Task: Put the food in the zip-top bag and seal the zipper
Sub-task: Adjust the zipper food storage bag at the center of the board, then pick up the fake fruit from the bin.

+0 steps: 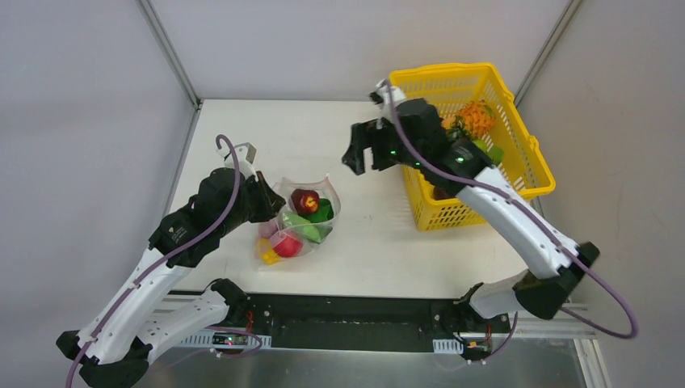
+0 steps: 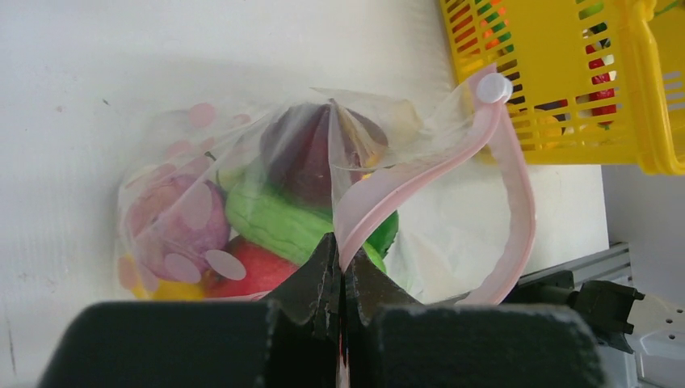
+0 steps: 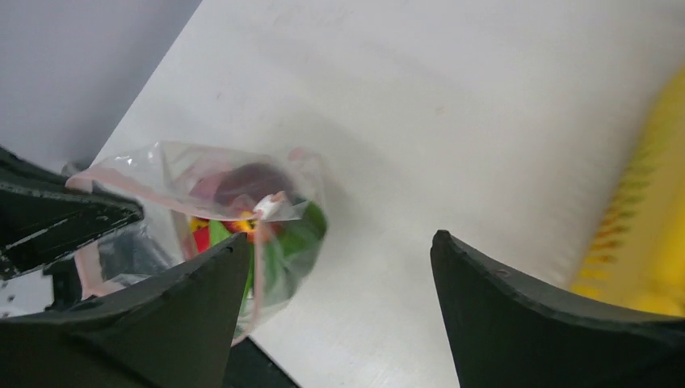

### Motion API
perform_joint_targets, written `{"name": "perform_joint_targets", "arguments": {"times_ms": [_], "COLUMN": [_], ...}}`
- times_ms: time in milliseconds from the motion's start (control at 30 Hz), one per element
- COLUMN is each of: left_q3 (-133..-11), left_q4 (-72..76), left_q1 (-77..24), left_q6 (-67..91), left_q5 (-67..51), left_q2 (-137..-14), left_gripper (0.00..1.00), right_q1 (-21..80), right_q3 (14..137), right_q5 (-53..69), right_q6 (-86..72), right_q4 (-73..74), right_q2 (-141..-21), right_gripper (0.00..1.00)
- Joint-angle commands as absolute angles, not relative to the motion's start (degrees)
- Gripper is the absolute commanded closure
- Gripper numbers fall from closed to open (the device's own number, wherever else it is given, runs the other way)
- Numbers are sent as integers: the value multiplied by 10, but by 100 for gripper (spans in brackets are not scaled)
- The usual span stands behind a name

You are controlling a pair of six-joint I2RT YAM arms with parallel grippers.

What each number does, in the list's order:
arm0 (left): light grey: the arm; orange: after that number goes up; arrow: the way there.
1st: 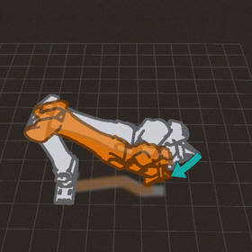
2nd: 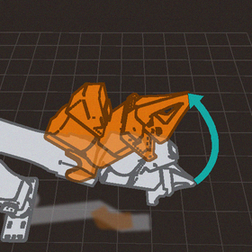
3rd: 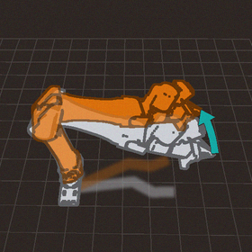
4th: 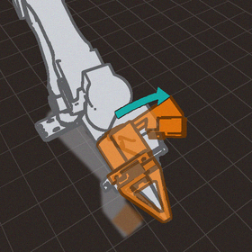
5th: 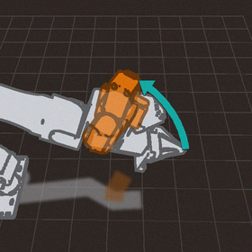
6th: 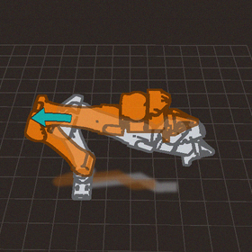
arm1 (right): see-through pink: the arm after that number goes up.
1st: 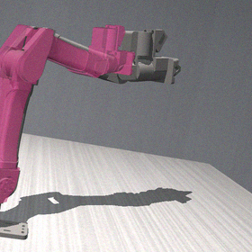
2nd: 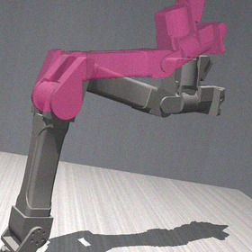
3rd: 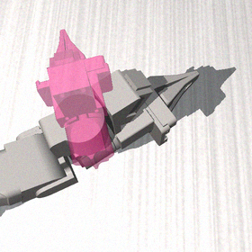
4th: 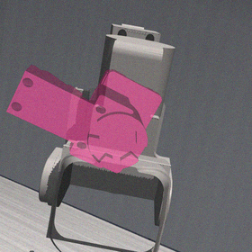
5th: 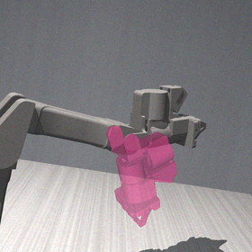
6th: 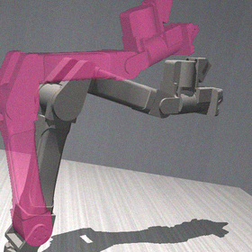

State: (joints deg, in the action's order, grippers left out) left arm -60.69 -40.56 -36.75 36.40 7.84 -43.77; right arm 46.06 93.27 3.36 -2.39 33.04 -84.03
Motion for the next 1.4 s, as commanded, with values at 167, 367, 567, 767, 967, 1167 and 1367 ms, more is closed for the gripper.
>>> {"name": "perform_joint_targets", "arguments": {"times_ms": [167, 367, 567, 767, 967, 1167, 1367], "left_q3": [-620, -620, -606, -620, -630, -634, -630], "left_q4": [-343, -338, -332, -336, -359, -360, -361], "left_q1": [-368, -368, -368, -368, -368, -368, -368], "left_q6": [358, 355, 359, 351, 339, 336, 336], "left_q5": [34, 20, 4, -22, -23, -29, -27], "left_q2": [-454, -463, -462, -471, -476, -480, -477], "left_gripper": [100, 100, 100, 100, 100, 100, 100], "right_q1": [142, 63, 61, 61, 62, 63, 86], "right_q3": [915, 867, 867, 869, 840, 830, 818], "right_q5": [-33, 50, 85, 83, 104, 138, 124], "right_q6": [-15, -53, -48, -28, -4, 10, 18], "right_q4": [436, 513, 560, 581, 617, 611, 614], "right_q2": [-759, -821, -879, -895, -935, -948, -972], "right_gripper": [16, 14, 20, 18, 22, 26, 27]}}
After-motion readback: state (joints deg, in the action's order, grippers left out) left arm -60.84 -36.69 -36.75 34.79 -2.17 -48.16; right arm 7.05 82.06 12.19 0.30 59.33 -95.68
